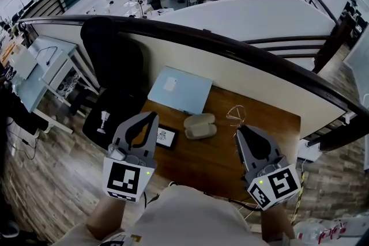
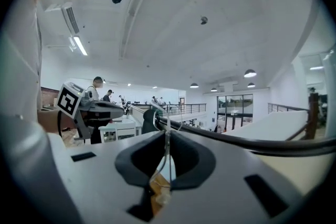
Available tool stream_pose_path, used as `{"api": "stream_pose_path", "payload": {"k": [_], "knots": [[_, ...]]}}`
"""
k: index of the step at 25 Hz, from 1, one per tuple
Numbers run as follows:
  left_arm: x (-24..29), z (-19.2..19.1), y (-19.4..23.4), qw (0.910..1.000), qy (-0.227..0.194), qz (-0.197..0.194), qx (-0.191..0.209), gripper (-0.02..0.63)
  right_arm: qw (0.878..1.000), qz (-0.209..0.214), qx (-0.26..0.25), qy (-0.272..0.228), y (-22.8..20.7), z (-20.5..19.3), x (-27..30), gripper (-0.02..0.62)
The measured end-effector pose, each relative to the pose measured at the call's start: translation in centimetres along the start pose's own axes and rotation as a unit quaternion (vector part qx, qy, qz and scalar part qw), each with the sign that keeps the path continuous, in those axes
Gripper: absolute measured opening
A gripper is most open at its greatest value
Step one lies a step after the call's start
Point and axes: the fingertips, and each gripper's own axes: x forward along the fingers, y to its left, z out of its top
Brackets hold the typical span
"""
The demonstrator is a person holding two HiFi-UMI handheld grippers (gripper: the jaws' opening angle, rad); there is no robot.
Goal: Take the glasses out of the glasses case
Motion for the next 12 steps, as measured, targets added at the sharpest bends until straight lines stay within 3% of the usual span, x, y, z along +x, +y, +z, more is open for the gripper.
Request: {"api": "stream_pose_path", "payload": {"k": [6,12], "knots": [[-0.11,-0.09,-0.29,0.9998,0.003,-0.007,-0.021,0.002,0.999,0.010,0.040,-0.008,-0.40,0.10,-0.19,0.034],[-0.27,0.27,-0.28,0.9999,0.001,0.001,-0.014,0.002,0.999,0.017,0.049,-0.012,-0.56,0.52,-0.29,0.034]]}}
